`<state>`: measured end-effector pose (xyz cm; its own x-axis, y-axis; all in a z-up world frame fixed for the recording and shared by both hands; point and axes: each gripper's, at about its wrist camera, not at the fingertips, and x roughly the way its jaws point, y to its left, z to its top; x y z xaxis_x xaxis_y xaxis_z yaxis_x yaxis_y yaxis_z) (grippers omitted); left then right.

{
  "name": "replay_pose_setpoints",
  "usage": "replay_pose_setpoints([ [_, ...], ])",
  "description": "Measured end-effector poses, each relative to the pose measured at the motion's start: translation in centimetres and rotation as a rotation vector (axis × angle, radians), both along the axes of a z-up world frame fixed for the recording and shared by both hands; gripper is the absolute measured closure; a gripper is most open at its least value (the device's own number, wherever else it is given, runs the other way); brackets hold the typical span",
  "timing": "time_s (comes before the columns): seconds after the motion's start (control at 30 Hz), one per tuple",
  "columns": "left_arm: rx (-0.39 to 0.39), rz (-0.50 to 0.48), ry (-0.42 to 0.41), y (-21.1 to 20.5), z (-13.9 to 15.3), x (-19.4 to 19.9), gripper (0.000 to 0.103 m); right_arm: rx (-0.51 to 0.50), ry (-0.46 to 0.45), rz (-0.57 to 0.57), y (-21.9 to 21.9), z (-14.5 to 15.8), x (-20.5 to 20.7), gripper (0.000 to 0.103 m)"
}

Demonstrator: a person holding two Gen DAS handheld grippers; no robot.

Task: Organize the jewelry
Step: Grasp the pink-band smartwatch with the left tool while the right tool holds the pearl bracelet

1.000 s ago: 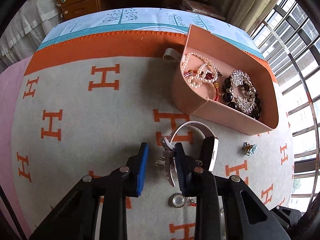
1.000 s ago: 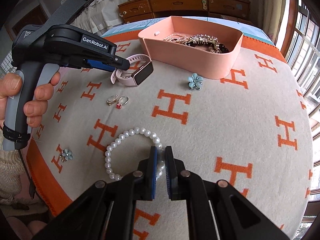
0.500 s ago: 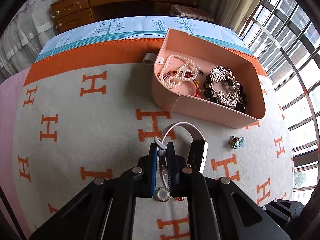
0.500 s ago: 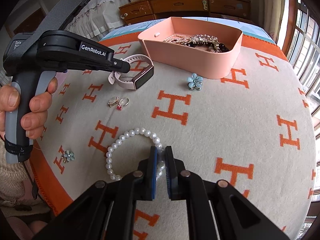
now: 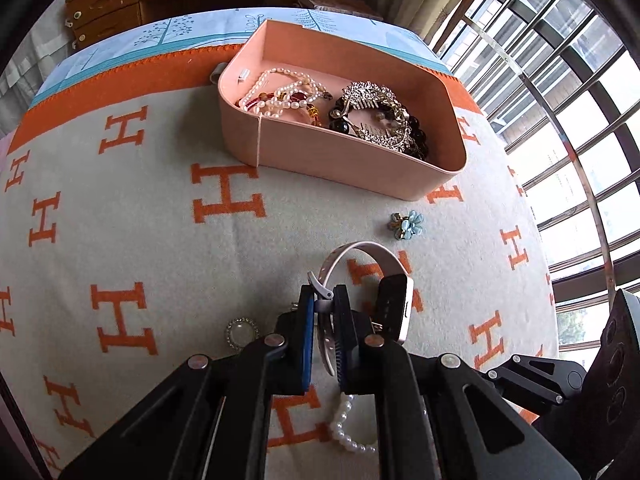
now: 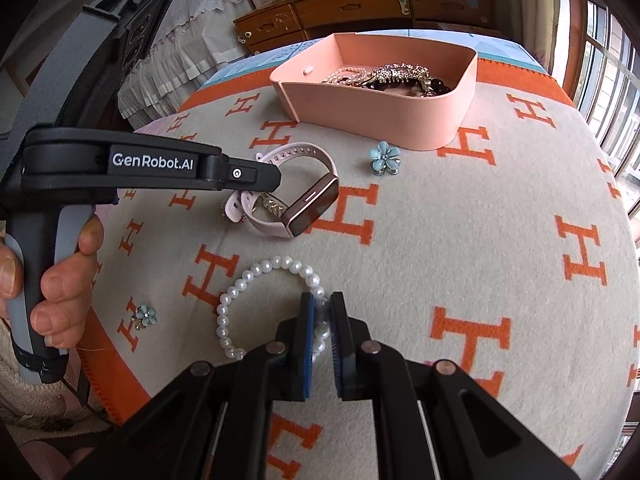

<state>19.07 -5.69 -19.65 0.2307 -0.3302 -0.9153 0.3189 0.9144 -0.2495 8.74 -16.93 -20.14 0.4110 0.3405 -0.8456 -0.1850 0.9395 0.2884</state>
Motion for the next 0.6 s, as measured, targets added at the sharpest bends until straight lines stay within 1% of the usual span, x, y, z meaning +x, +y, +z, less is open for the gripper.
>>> replay_pose_setpoints([
  [0.1,-0.011,-0.013,0.003,-0.4,0.3,-0.1,0.096,0.008,-0.002,-0.009,-0.2,0.1,-0.2,0.095],
  [0.27,-0.016,-0.029,-0.022,-0.5,1.2,-0.5,0.096,0.004,-0.017,-0.025,-0.7,0.8,-0.3,0.095],
  [0.47,-0.027,-0.034,-0.043,-0.1,2.5,-1.0,0.096,0.011,0.014,-0.033,-1.0,0.4,0.1,0.095],
  [0.53,-0.036,-0.028,-0.043,0.4,3.0,-1.1,0.096,0.02,0.008,-0.027,-0.9,0.4,0.1,0.094],
  [0.6,-0.042,-0.017,-0.043,1.0,3.3,-1.1,0.096,0.037,-0.014,-0.016,-0.8,0.7,0.2,0.092],
])
